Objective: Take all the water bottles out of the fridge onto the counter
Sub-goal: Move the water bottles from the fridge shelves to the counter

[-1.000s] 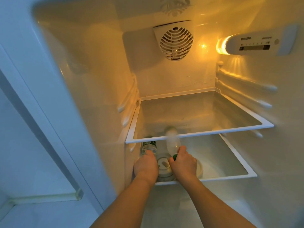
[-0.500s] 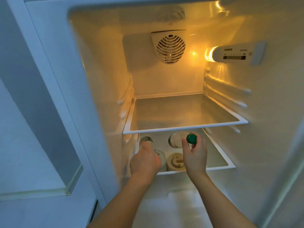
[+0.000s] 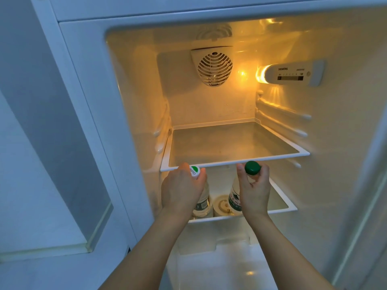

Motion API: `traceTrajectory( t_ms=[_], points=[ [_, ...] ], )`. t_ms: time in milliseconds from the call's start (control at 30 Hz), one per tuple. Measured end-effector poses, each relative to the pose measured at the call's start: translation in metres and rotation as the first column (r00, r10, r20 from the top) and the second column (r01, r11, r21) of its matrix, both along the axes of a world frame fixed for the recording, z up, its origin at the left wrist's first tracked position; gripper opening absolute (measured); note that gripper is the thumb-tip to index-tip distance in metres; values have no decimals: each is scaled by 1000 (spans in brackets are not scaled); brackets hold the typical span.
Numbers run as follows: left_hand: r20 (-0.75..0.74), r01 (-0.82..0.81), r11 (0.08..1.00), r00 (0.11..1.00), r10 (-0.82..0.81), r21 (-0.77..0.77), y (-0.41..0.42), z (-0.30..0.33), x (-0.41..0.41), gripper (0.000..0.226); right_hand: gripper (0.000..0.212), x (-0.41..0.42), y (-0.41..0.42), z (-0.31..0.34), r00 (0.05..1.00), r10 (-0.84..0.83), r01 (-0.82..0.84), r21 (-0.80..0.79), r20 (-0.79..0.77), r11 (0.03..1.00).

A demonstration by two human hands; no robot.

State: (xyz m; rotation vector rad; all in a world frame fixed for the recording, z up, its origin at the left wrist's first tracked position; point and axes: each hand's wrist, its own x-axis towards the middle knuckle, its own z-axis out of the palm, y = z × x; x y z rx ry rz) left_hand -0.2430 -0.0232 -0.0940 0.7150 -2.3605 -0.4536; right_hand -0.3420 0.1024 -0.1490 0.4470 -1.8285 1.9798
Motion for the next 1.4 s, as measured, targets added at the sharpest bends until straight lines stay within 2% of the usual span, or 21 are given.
traceTrajectory(
  t_ms=[167,300,367,500,600,633,733,900,1067,1167,1300,1400],
  points=[
    [65,-62,988,995,71,-138,0,9,-7,44,17,-6,-6,6,998,-24,20,85,53,996],
    [-47,-75,982,997,68,-173,-1,1,-10,43,10,-8,-4,7,999,6,-11,92,52,996],
    [-112,-78,989,992,65,-122,2,-3,-12,42,9,-8,-2,7,999,-2,-2,90,48,996],
    [-193,-43,996,979,58,82,14,-19,-12,34,13,-7,1,9,998,-15,10,91,58,996],
    [-350,151,916,937,-12,373,22,-33,-9,17,12,-6,1,11,997,3,-10,93,75,996],
    [-387,211,888,921,-41,409,23,-37,-8,10,13,-6,0,11,997,3,-10,82,83,997],
    [-428,285,886,897,-112,366,27,-50,-7,14,15,-3,-2,12,994,-22,20,18,111,1000],
    [-518,268,878,855,-28,396,32,-44,-3,16,18,11,1,16,991,-65,72,-63,114,995],
    [-518,228,837,852,75,497,35,-25,21,26,24,40,7,36,997,-28,32,-49,75,998],
    [-524,245,830,849,65,501,38,-22,48,16,27,61,11,46,997,-4,6,-34,71,999],
    [-543,265,812,837,75,520,40,-18,87,23,23,98,12,47,997,37,-35,-33,63,999],
    [-519,228,817,849,100,530,42,-19,125,32,20,136,6,37,984,103,-105,7,145,994]
  ],
)
